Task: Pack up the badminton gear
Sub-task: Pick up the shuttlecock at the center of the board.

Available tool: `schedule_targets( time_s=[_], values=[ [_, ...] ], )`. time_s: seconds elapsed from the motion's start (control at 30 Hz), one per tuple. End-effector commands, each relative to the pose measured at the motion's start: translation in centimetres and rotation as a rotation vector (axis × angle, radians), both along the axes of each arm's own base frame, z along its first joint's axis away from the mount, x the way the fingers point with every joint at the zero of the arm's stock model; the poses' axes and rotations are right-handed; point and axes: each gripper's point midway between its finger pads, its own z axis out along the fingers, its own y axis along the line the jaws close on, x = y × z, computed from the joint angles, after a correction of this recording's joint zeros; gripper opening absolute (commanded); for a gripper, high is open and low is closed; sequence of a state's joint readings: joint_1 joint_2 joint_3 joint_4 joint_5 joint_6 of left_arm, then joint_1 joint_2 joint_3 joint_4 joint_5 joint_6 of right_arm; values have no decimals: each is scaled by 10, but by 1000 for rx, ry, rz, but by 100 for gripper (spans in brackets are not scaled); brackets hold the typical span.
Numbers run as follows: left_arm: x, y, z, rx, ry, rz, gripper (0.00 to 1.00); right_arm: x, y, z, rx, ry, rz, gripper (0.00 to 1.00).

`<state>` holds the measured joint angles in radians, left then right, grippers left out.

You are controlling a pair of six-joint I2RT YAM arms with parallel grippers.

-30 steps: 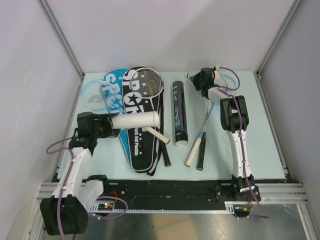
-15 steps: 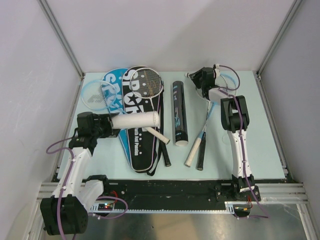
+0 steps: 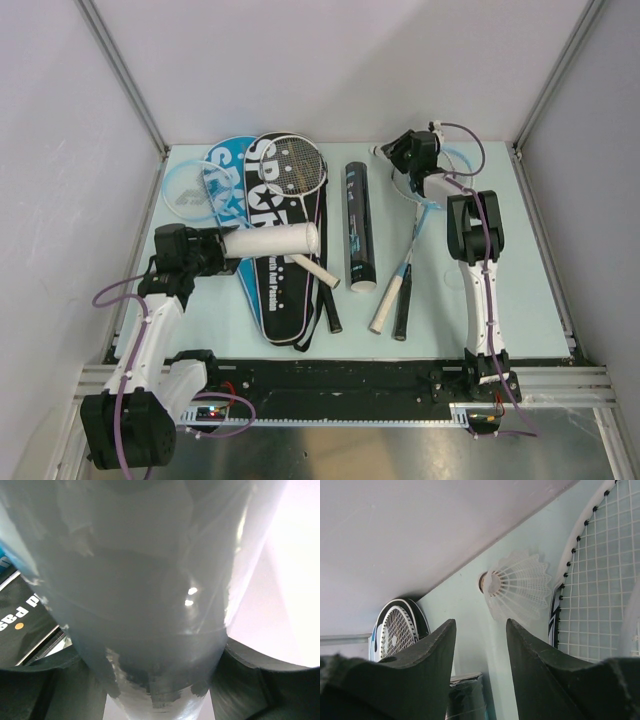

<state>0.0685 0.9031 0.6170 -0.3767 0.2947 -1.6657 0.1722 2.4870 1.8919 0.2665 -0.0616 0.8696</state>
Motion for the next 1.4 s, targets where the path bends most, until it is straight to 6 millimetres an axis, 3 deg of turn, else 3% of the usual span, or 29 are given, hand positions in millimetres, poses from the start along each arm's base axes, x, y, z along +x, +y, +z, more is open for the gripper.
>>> schedule_targets(
  time_s=[0.0, 0.23, 1.0, 1.1, 1.2, 1.37],
  values=[
    [9, -2, 28, 0, -92, -25, 26, 1, -5, 66, -23, -120, 18, 50],
    [9, -1, 28, 2, -91, -24, 26, 3, -14, 60, -38, -109, 4, 50],
    [12, 0, 27, 6, -84, -18, 25, 17, 2, 6, 53, -43, 14, 46],
    [13, 1, 26, 10, -81, -15, 25, 21, 10, 7, 70, -81, 43, 28],
    [13, 2, 24, 13, -74, -13, 25, 24, 12, 25, 77, -168, 73, 8],
    [13, 5, 22, 17, -74, 2, 24, 20, 12, 68, 57, -318, 145, 0]
  ],
)
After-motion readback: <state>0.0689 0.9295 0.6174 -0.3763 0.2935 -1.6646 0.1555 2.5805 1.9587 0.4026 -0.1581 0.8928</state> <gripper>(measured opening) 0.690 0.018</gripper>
